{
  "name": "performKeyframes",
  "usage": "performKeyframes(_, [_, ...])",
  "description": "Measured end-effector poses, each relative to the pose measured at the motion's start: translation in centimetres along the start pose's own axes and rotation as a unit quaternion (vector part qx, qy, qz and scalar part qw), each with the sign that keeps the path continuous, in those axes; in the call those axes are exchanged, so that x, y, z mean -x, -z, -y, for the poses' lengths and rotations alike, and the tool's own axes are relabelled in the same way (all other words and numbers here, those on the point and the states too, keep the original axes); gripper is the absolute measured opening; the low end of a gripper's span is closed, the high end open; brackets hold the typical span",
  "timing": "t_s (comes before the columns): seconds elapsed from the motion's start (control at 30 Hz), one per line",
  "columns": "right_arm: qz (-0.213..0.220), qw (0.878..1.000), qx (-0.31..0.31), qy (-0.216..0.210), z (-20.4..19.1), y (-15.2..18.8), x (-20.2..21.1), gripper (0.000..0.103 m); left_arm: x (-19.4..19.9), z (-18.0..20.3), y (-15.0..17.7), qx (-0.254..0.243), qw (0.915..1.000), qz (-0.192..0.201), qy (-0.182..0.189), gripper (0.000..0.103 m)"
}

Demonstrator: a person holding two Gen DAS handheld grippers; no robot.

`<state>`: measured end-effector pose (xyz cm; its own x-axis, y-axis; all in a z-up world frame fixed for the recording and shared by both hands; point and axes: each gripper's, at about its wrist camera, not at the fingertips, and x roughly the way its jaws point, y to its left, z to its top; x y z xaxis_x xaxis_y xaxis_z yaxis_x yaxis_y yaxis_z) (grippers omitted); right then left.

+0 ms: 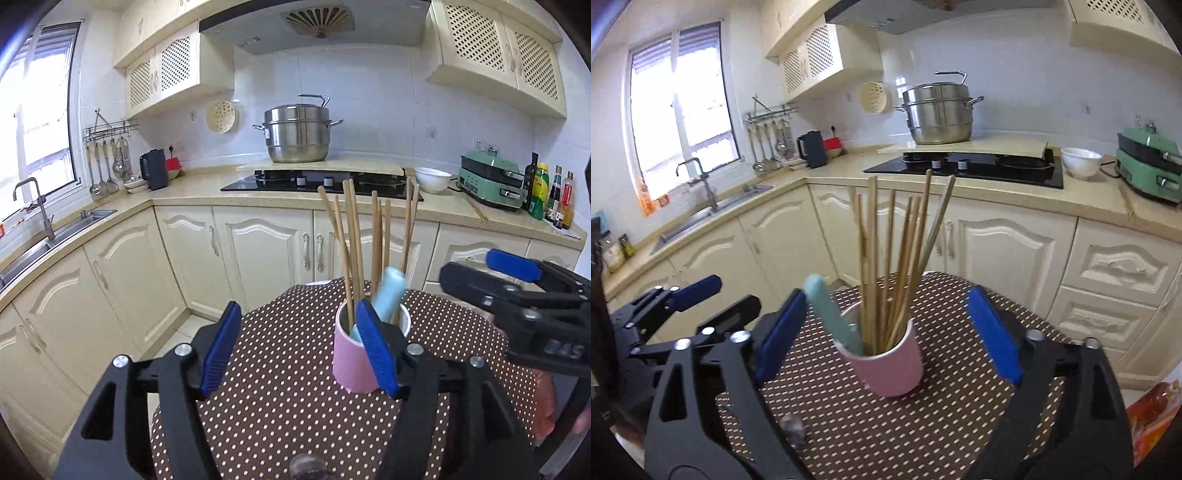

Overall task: Organize utensils
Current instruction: 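Grasp the black-handled fork with the left gripper while the right gripper grasps the metal spoon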

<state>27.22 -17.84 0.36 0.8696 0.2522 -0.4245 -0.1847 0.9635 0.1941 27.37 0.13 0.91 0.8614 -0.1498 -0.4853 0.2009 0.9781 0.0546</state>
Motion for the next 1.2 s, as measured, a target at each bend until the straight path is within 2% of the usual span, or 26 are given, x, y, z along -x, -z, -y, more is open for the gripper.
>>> performKeyframes(0.1, [-0.011, 1.0, -0.01, -0.012, -0.4, 0.8, 0.9, 0.09, 0.7, -0.3, 0.8, 0.004, 0.9999, -0.009, -0.001, 0.064])
performKeyframes(0.23, [-0.021, 1.0, -0.01, 0.005, -1.5, 2.0, 1.6, 0.091, 1.6, -1.1, 2.1, 0.007, 0.9997, -0.021, -0.007, 0.065])
performKeyframes(0.33, [-0.039, 0.999, -0.014, 0.001, -2.2, 3.1, 1.8, 0.093, 2.3, -1.8, 3.1, 0.005, 0.9995, -0.031, -0.005, 0.067])
performKeyframes(0.53, [-0.082, 0.996, -0.011, 0.035, -3.5, 5.9, 1.1, 0.094, 3.3, -3.4, 5.5, -0.012, 0.9988, -0.046, -0.003, 0.07])
performKeyframes(0.73, [-0.165, 0.986, -0.018, -0.001, -5.5, 10.7, -0.8, 0.094, 3.2, -5.3, 9.0, -0.025, 0.9961, -0.085, -0.006, 0.07])
performKeyframes(0.87, [-0.213, 0.977, 0.002, 0.004, -7.6, 13.9, -2.3, 0.094, 3.1, -6.7, 11.2, -0.03, 0.9938, -0.106, -0.011, 0.07])
performKeyframes(0.97, [-0.223, 0.974, 0.028, 0.019, -9.3, 16.0, -3.0, 0.094, 3.3, -7.6, 13.0, -0.038, 0.9922, -0.118, -0.012, 0.07])
performKeyframes(1.13, [-0.232, 0.97, 0.058, 0.032, -11.2, 17.7, -4.3, 0.093, 3.4, -8.6, 15.0, -0.037, 0.9904, -0.132, -0.013, 0.07])
performKeyframes(1.17, [-0.232, 0.97, 0.062, 0.034, -11.5, 17.8, -4.6, 0.092, 3.5, -8.7, 15.2, -0.036, 0.9901, -0.135, -0.013, 0.07])
performKeyframes(1.2, [-0.232, 0.97, 0.067, 0.038, -11.8, 17.9, -5.0, 0.086, 3.5, -8.8, 15.5, -0.037, 0.9896, -0.138, -0.015, 0.07])
